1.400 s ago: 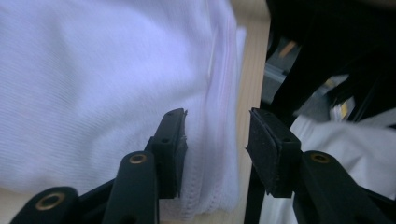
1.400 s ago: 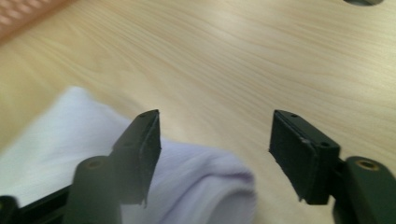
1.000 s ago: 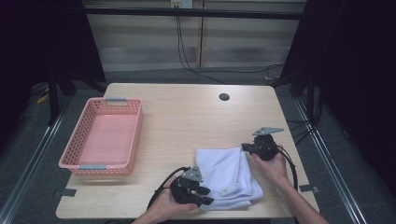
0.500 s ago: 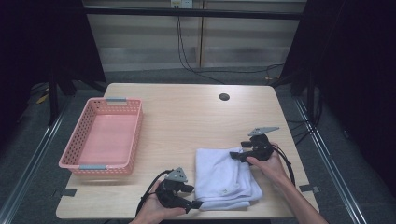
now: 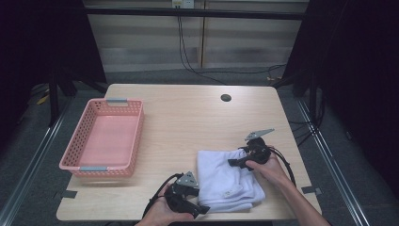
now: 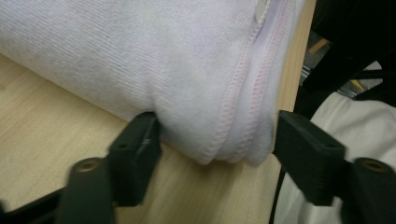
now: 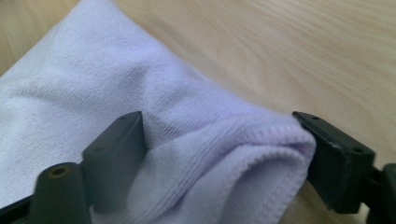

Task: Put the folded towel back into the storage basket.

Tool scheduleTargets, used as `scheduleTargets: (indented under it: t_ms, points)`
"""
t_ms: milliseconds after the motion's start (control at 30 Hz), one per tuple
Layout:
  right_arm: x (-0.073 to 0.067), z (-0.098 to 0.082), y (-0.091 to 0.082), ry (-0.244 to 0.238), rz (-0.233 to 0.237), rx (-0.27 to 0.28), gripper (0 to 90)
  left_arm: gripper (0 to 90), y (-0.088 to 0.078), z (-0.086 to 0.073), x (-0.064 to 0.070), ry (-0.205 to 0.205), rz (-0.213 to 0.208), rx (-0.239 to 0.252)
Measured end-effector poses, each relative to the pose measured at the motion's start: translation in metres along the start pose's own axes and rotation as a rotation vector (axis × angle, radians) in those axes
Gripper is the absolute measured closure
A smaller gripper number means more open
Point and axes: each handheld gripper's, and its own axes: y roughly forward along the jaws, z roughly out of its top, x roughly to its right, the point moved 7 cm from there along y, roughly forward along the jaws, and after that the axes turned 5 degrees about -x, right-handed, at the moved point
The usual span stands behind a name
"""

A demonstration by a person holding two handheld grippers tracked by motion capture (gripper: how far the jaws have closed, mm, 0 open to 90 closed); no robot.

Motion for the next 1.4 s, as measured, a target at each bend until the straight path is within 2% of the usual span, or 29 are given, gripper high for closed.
scheduleTargets:
  t_ms: [33, 67, 100, 167, 200, 233, 267, 300, 367, 433, 467, 500, 533, 567, 600, 700, 733, 767, 867, 933, 1000, 1100, 1133, 1267, 1400]
  points:
    - [-0.003, -0.001, -0.001, -0.012, 0.004, -0.011, 24.9, 37.1, 0.000, 0.000, 0.001, 0.014, -0.007, -0.014]
    - [-0.003, -0.001, -0.001, -0.012, 0.004, -0.011, 24.9, 37.1, 0.001, 0.000, 0.002, 0.022, -0.003, -0.016]
    - [-0.006, -0.003, -0.002, -0.038, -0.007, -0.029, 34.7, 41.7, 0.001, 0.000, 0.003, 0.042, 0.017, -0.030]
    - [-0.008, -0.004, -0.003, -0.042, -0.004, -0.029, 36.7, 42.0, 0.002, 0.001, 0.004, 0.045, 0.027, -0.027]
    - [-0.009, -0.005, -0.002, -0.047, -0.005, -0.021, 40.0, 42.6, 0.003, 0.000, 0.005, 0.060, 0.045, -0.032]
    - [-0.012, -0.006, -0.004, -0.062, 0.009, -0.028, 48.8, 47.9, 0.003, 0.000, 0.007, 0.081, 0.080, -0.040]
    - [-0.012, -0.006, -0.004, -0.062, 0.009, -0.028, 48.8, 50.1, 0.003, 0.000, 0.007, 0.081, 0.080, -0.040]
    - [-0.014, -0.007, -0.003, -0.060, 0.023, -0.030, 55.2, 52.6, 0.002, 0.000, 0.008, 0.111, 0.102, -0.068]
    - [-0.016, -0.007, -0.004, -0.068, 0.019, -0.033, 57.7, 56.0, 0.002, -0.001, 0.007, 0.123, 0.106, -0.077]
    - [-0.019, -0.008, -0.005, -0.060, 0.028, -0.032, 63.2, 65.2, 0.001, -0.001, 0.006, 0.099, 0.101, -0.068]
    - [-0.019, -0.008, -0.005, -0.060, 0.028, -0.032, 63.2, 65.2, 0.001, -0.001, 0.006, 0.082, 0.094, -0.059]
    - [-0.019, -0.008, -0.006, -0.055, 0.039, -0.029, 64.6, 68.9, 0.001, -0.001, 0.004, 0.067, 0.087, -0.049]
    - [-0.019, -0.008, -0.006, -0.055, 0.039, -0.029, 64.6, 68.9, 0.000, 0.000, 0.002, 0.048, 0.086, -0.048]
    - [-0.018, -0.009, -0.007, -0.036, 0.056, -0.031, 66.0, 70.3, 0.000, -0.001, 0.000, 0.028, 0.039, -0.035]
    - [-0.017, -0.009, -0.007, -0.029, 0.059, -0.031, 66.4, 70.5, -0.001, -0.001, -0.001, 0.022, 0.026, -0.034]
    - [-0.017, -0.007, -0.008, -0.017, 0.064, -0.029, 67.0, 70.9, -0.003, -0.002, -0.003, 0.008, 0.009, -0.036]
    - [-0.016, -0.006, -0.009, 0.005, 0.073, -0.023, 67.5, 71.1, -0.004, -0.001, -0.003, -0.004, 0.005, -0.024]
    - [-0.016, -0.006, -0.009, 0.005, 0.073, -0.023, 67.5, 71.1, -0.006, -0.001, -0.003, -0.011, -0.006, -0.017]
    - [-0.014, -0.002, -0.011, 0.021, 0.080, -0.009, 67.9, 71.3, -0.012, 0.002, -0.005, -0.010, -0.006, 0.002]
    - [-0.015, 0.002, -0.012, 0.028, 0.083, 0.006, 68.1, 71.4, -0.015, 0.002, -0.007, -0.029, 0.007, 0.009]
    - [-0.016, 0.007, -0.014, 0.029, 0.090, 0.026, 68.2, 71.5, -0.018, 0.002, -0.008, -0.035, -0.015, 0.022]
    - [-0.019, 0.015, -0.020, 0.029, 0.100, 0.061, 68.2, 71.6, -0.025, 0.003, -0.009, -0.027, -0.012, 0.039]
    - [-0.019, 0.015, -0.020, 0.029, 0.100, 0.061, 68.2, 71.6, -0.027, 0.003, -0.009, -0.027, -0.020, 0.049]
    - [-0.020, 0.018, -0.023, 0.038, 0.103, 0.078, 68.2, 71.8, -0.034, 0.005, -0.013, -0.037, -0.004, 0.068]
    - [-0.019, 0.020, -0.024, 0.037, 0.098, 0.080, 68.3, 72.0, -0.036, 0.006, -0.013, -0.038, -0.012, 0.065]
